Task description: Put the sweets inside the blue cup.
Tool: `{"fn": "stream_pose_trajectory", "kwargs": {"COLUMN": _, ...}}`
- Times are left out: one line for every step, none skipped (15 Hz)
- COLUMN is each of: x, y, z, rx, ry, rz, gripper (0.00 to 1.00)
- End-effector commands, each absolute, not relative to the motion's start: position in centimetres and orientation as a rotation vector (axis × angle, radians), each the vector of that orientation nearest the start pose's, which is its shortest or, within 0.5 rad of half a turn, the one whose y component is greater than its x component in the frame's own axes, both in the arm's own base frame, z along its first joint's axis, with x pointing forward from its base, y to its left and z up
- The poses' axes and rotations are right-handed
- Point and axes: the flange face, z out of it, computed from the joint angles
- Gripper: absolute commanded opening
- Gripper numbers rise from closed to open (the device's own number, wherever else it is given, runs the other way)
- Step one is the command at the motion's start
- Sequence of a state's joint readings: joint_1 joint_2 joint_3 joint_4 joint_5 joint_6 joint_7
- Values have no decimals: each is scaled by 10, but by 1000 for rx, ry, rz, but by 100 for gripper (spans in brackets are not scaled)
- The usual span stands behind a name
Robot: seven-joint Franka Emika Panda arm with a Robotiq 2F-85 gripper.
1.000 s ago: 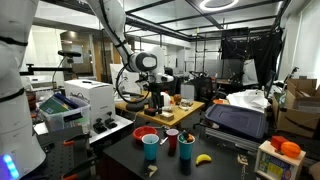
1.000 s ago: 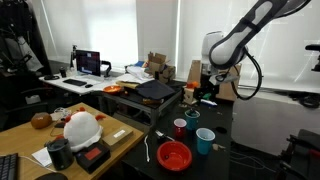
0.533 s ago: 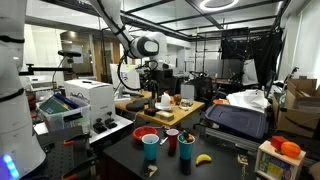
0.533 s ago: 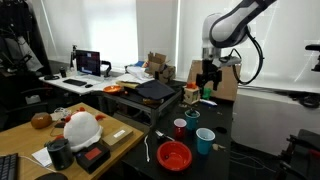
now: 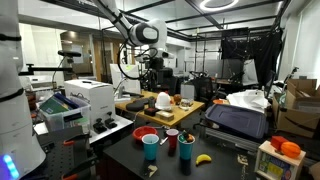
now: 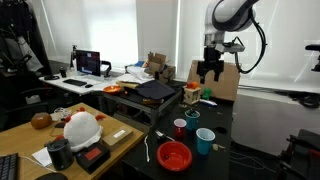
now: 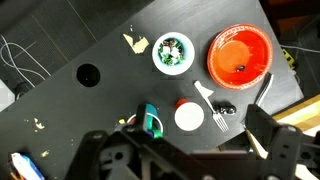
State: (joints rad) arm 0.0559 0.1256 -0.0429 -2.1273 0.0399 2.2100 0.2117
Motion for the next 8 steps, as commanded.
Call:
{"fn": "stream_pose_trajectory", "kwargs": {"x": 545, "y": 4, "z": 382, "rx": -3056, "ry": 244, "rz": 65, "gripper": 100}}
{"fn": "stream_pose_trajectory", "kwargs": {"x": 543, "y": 3, "z": 388, "rx": -3051, "ry": 209, "rz": 68, "gripper": 100}}
{"fn": "stream_pose_trajectory", "kwargs": {"x": 540, "y": 2, "z": 394, "rx": -3052, "ry": 169, "rz": 69, "gripper": 100}}
{"fn": "stream_pose_trajectory", "kwargs": {"x": 538, "y": 2, "z": 398, "rx": -3056, "ry": 125, "rz": 75, "gripper": 100}}
{"fn": "stream_pose_trajectory", "kwargs": {"x": 535, "y": 0, "z": 402, "rx": -3067, "ry": 95, "rz": 89, "gripper": 100}}
{"fn": "stream_pose_trajectory", "kwargs": {"x": 533, "y": -1, "z": 405, "rx": -3072, "ry": 68, "rz": 101, "gripper": 100}}
{"fn": "stream_pose_trajectory", "kwargs": {"x": 532, "y": -2, "z": 408, "rx": -3072, "ry": 47, "rz": 113, "gripper": 100}}
{"fn": "stream_pose_trajectory", "kwargs": {"x": 530, "y": -3, "z": 410, "rx": -3073, "ry": 37, "rz": 130, "gripper": 100}}
